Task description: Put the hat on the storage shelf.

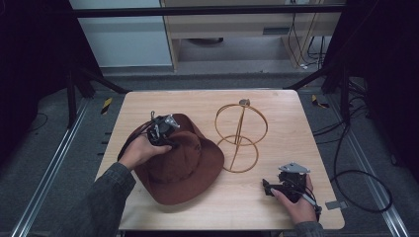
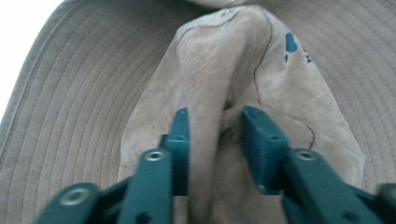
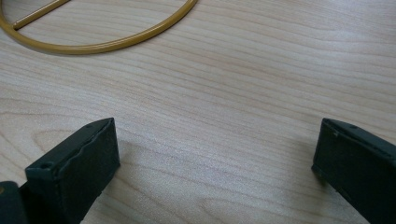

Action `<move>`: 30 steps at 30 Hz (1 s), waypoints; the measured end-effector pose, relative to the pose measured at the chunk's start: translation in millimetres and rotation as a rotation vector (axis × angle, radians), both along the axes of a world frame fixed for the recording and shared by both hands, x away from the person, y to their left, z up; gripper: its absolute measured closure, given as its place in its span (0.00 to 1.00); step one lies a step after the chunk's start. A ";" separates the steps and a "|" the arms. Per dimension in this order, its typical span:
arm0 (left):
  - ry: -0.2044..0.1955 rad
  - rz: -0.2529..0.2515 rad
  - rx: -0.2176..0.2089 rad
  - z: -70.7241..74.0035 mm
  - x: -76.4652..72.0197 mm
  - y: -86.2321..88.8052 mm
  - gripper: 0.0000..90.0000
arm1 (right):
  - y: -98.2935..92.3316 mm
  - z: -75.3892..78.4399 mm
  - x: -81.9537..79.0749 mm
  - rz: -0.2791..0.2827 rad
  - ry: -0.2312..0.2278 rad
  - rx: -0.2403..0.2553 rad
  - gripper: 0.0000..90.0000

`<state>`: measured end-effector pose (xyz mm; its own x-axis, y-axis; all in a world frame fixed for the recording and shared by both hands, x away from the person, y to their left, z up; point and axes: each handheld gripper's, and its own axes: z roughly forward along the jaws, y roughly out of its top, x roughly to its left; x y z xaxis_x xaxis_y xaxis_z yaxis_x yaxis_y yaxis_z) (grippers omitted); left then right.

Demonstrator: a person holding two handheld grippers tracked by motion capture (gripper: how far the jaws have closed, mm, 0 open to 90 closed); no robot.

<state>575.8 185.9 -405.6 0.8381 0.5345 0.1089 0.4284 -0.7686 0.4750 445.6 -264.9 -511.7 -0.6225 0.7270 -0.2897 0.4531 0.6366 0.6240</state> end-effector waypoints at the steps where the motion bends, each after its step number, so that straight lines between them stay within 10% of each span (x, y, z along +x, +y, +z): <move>1: 0.000 -0.001 -0.003 0.5 0.0 0.8 0.85 | 0.0 0.0 0.0 0.000 0.000 0.000 0.01; 16: -0.064 0.044 -0.122 36.2 -24.0 28.4 0.98 | 0.0 0.0 0.0 0.000 0.000 0.000 0.01; 30: -0.136 0.014 -0.115 81.9 -61.4 54.3 0.98 | 0.0 0.0 0.0 0.000 0.000 0.000 0.01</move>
